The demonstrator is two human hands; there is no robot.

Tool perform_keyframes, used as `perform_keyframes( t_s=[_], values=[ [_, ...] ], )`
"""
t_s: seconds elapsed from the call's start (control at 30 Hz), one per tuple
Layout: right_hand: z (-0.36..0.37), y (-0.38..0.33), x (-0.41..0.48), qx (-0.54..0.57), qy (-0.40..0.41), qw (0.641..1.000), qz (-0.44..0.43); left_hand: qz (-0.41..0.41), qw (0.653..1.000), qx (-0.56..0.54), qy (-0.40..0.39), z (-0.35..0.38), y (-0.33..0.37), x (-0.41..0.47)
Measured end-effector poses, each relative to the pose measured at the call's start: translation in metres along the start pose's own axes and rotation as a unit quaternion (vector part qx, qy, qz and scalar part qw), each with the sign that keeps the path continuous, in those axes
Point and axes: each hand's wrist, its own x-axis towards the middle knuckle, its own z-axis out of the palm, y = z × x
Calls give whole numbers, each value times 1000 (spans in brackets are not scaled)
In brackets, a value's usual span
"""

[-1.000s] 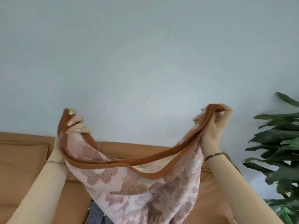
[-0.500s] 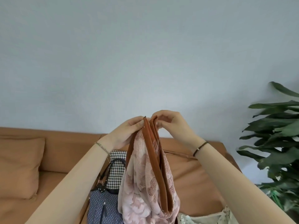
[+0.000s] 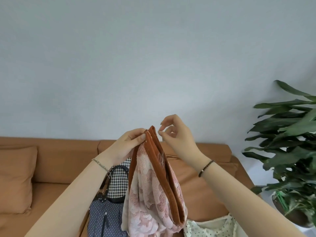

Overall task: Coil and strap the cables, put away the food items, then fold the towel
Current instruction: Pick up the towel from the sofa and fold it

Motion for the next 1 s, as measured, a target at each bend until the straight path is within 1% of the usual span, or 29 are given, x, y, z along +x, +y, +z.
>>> perform_keyframes(
  t_s=[0.07,0.13,0.17,0.2,0.23,0.27,0.37,0.43,0.5,0.53,0.57,0.63,0.7,0.73,0.77,0.83,0.9,0.97,1.0],
  values=[
    [2,11,-20,-30,41,998,-45,14,999,-15,27,-6,-1,-2],
    [5,32,-44,-122,17,985,-121,22,998,-33,43,-9,-1,-6],
    [8,48,-55,-201,-7,964,-172,25,998,-38,48,-10,-2,-7],
    [12,65,-63,-278,-35,936,-213,27,997,-38,54,-10,-2,-7],
    [18,81,-69,-335,-61,913,-223,30,997,-38,61,-10,-2,-7],
    [24,91,-74,-366,-82,906,-197,32,996,-39,70,-11,-2,-7],
    [38,98,-84,-405,-107,905,-79,42,992,-61,99,-13,1,-7],
    [46,103,-92,-429,-152,889,-46,46,989,-90,106,-16,3,-7],
    [56,114,-97,-476,-216,851,-44,44,984,-133,114,-18,5,-9],
    [59,120,-97,-513,-241,823,-36,41,981,-154,114,-20,4,-10],
    [63,129,-97,-541,-239,806,-28,38,979,-169,111,-22,2,-11],
    [68,138,-96,-564,-260,784,-18,31,974,-187,121,-23,-1,-14],
    [71,123,-93,-582,-283,762,-7,29,966,-213,145,-27,-9,-16],
    [74,117,-92,-592,-307,745,-8,29,964,-221,147,-26,-10,-16],
    [78,112,-92,-599,-345,722,-23,33,963,-226,143,-25,-12,-17],
    [89,106,-95,-655,-429,621,-46,33,965,-233,112,-22,-14,-19],
    [96,103,-97,-670,-487,556,-72,17,972,-229,59,-17,-18,-18],
    [100,111,-90,-662,-535,521,-63,-5,975,-215,45,-14,-23,-19],
    [102,120,-87,-657,-538,527,-36,-19,975,-216,48,-11,-23,-20]
  ],
)
